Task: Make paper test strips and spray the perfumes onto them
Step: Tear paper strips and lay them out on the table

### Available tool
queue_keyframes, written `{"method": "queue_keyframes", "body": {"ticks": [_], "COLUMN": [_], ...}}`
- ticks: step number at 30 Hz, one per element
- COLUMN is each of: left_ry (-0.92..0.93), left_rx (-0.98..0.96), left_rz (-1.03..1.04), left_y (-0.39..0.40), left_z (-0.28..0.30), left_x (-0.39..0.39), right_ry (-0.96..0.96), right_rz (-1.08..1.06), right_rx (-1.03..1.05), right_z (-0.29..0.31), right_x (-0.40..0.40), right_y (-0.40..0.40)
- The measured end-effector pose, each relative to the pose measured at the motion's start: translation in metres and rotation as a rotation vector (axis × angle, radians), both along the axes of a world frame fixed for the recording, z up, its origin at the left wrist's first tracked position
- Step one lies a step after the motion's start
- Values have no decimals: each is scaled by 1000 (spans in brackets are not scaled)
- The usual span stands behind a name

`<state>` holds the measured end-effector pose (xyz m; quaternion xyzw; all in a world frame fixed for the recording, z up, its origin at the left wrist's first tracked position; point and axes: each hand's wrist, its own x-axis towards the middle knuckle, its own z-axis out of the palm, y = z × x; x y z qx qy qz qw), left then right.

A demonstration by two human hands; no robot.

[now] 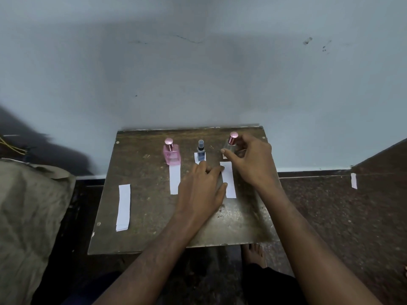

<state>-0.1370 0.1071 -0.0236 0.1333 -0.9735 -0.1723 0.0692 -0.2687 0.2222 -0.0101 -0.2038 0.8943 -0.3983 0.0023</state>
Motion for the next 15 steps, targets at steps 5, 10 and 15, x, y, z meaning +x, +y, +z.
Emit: {"method": "queue_keyframes", "body": {"ticks": [5, 10, 15], "left_ry": [4, 26, 52], "left_rx": [-19, 11, 54], "left_rz": [37, 41, 39], "left_y": [-2, -4, -5], "left_z": [3, 4, 8], "left_x": [-13, -20, -19], "right_ry": [46, 62, 60], "right_rz": [-12, 23, 42], "right_rx": [-81, -61, -53], "right_z": [3, -1, -1], "right_x": [-6, -7, -8], "right_y": [5, 10, 10]}}
